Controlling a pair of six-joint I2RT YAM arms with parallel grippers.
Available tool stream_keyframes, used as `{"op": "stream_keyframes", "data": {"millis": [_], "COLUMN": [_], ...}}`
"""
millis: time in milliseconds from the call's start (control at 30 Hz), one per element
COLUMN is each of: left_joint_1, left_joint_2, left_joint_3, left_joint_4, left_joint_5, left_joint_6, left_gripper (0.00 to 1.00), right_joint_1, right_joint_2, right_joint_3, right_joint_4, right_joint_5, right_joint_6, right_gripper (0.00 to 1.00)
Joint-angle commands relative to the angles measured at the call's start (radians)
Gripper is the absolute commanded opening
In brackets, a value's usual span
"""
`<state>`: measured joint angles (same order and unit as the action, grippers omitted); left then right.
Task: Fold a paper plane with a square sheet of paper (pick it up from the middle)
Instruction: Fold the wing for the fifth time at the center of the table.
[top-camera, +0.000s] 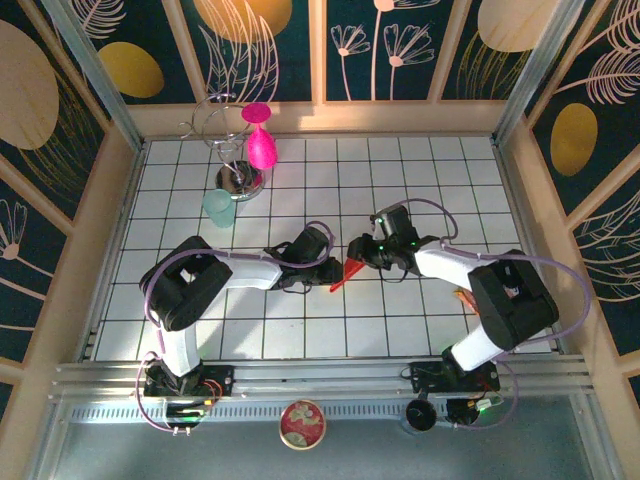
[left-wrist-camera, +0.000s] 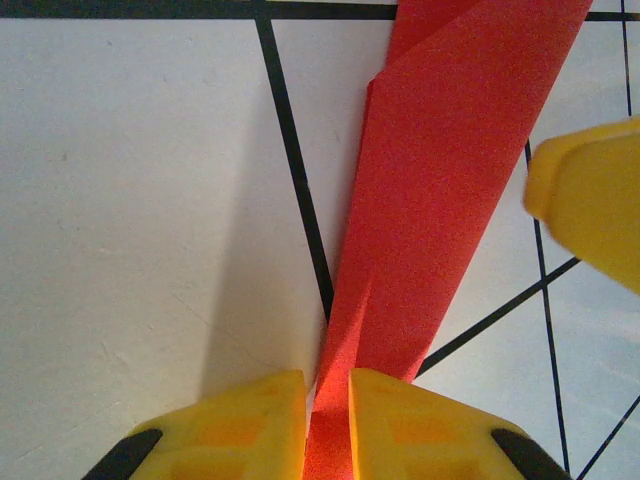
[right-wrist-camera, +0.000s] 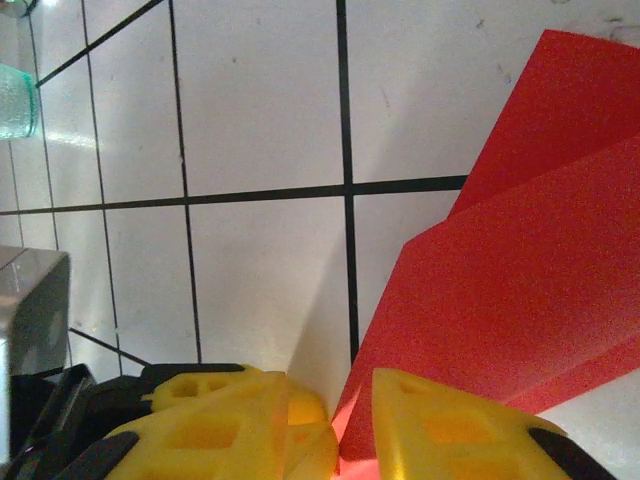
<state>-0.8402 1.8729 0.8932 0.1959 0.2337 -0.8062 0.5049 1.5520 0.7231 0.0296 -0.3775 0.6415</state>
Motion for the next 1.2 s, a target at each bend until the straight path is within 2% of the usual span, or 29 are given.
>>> {"op": "stream_keyframes", "data": {"millis": [0, 833, 1033, 1167], "left_joint_1": [-0.017, -0.017, -0.017, -0.017], "left_joint_2": [0.119, 0.098, 0.026, -0.065], "left_joint_3": [-0.02, -0.027, -0.01, -0.002], "left_joint_4": [-0.059, -0.065, -0.104, -0.126], "left_joint_5": [-0.053, -0.057, -0.097, -0.162], "left_joint_6": [-0.008, -0.004, 0.006, -0.007], "left_gripper": [0.19, 0.16, 0.19, 0.25], "right_joint_1": [0.0, -0.009, -0.009, -0.009], "right_joint_2": [0.037, 0.171, 0.131, 0.115], "right_joint_3": [0.025, 0.045, 0.031, 0.033], "right_joint_4": [0.038, 0.006, -0.002, -0.01], "right_joint_5": [-0.017, 0.001, 0.005, 0.003], "right_joint_6": [-0.012, -0.057, -0.062, -0.066], "right_gripper": [0.28, 0.24, 0.24, 0.23]}}
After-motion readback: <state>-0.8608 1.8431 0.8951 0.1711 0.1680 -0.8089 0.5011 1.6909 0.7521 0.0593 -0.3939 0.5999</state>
